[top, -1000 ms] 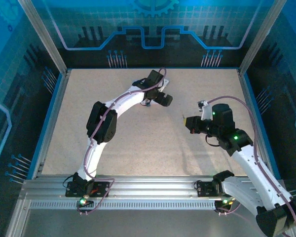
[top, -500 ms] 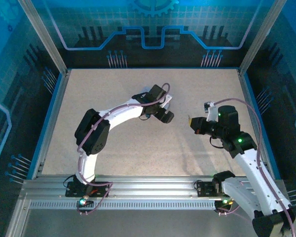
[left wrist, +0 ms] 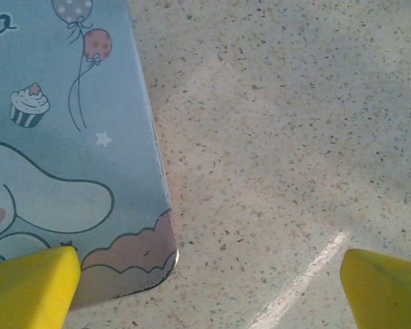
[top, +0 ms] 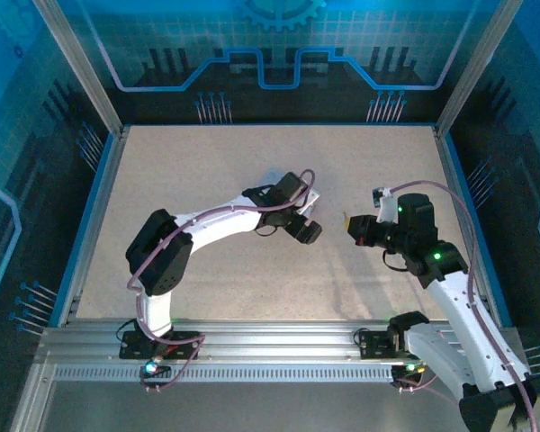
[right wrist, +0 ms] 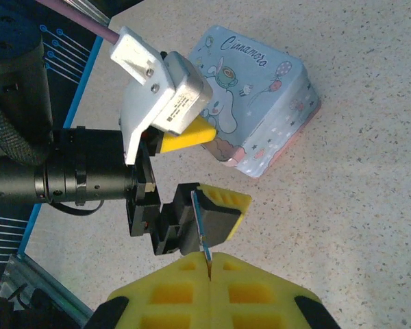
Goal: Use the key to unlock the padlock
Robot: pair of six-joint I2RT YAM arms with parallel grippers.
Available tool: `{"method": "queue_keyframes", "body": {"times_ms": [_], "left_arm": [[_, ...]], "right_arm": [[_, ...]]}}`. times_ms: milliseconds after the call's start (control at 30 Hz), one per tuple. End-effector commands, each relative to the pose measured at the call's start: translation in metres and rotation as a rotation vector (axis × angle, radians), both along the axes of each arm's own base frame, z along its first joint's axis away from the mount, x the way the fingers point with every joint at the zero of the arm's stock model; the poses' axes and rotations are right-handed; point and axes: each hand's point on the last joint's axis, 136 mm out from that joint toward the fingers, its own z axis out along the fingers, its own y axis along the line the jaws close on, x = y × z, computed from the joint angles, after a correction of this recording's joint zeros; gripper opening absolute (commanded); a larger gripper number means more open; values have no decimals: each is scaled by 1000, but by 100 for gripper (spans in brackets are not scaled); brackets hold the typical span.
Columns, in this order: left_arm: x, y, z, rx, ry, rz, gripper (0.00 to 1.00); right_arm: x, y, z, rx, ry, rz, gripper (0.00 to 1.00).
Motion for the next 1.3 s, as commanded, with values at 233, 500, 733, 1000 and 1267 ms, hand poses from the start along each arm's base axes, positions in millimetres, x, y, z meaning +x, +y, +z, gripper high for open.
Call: {"method": "queue_keyframes", "body": {"times_ms": [233,500,733,1000,1267], "left_arm": [[-2,-19,5,-84,32,-7,99],[3,-12,40,-118,-48,5,99],[6,28,85,-194,-121,69,99],[-5,96,96,-274,-146,186,99],[-19,142,89,-352,-141,306,99]], "right_arm": [[-3,-1,-1,20,19,-4,0],[-2,0,0,20,19,3,0],[5,7,2,53,18,17,0],[23,29,-5,101,49,68,0],[44,60,-14,91,59,130,0]]}}
